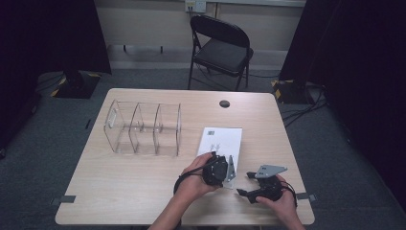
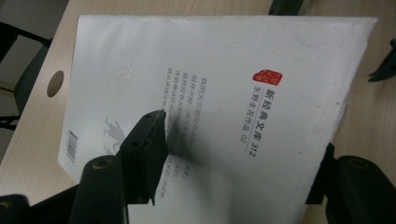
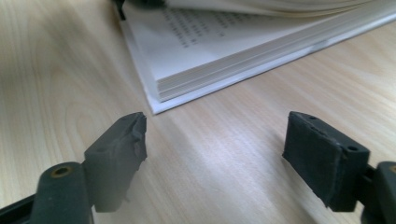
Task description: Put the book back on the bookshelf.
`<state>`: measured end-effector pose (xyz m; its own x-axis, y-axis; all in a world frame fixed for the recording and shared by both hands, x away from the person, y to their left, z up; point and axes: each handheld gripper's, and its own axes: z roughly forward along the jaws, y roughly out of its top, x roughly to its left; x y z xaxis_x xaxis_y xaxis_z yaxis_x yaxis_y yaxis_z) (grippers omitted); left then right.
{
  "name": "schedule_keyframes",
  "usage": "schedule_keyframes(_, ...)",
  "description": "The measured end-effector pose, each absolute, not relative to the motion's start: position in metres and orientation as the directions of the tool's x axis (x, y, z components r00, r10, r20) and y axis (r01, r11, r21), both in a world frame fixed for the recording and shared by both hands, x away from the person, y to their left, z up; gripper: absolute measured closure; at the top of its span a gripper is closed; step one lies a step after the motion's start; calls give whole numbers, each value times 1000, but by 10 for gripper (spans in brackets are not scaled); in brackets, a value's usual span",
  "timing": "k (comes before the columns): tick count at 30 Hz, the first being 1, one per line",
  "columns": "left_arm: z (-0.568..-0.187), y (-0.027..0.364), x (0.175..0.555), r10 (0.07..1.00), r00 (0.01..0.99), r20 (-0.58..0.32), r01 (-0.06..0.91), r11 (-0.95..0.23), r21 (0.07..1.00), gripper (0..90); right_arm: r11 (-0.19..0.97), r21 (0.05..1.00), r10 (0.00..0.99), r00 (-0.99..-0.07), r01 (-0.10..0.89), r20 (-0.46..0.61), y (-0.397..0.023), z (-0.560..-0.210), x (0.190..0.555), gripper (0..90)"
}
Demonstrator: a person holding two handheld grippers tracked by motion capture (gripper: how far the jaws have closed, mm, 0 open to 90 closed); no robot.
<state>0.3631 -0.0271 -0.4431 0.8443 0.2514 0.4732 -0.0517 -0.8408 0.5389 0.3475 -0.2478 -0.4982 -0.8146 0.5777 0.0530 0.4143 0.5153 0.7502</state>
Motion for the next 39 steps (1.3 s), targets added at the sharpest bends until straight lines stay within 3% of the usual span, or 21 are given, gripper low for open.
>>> schedule_keyframes(16,-406,-30,370,283,863,419,41,-865,501,474,567,730,559,-829,381,-2,-245,-500,350,123)
schedule_keyframes(32,-388,-35,376,310,870,384,101,-874,476,500,568,729,561,-828,383,-2,-241,-500,350,121)
schedule_keyframes(39,-380,-40,374,308,880,362,111,-874,474,510,572,743,565,-823,347,-51,-237,-500,355,122)
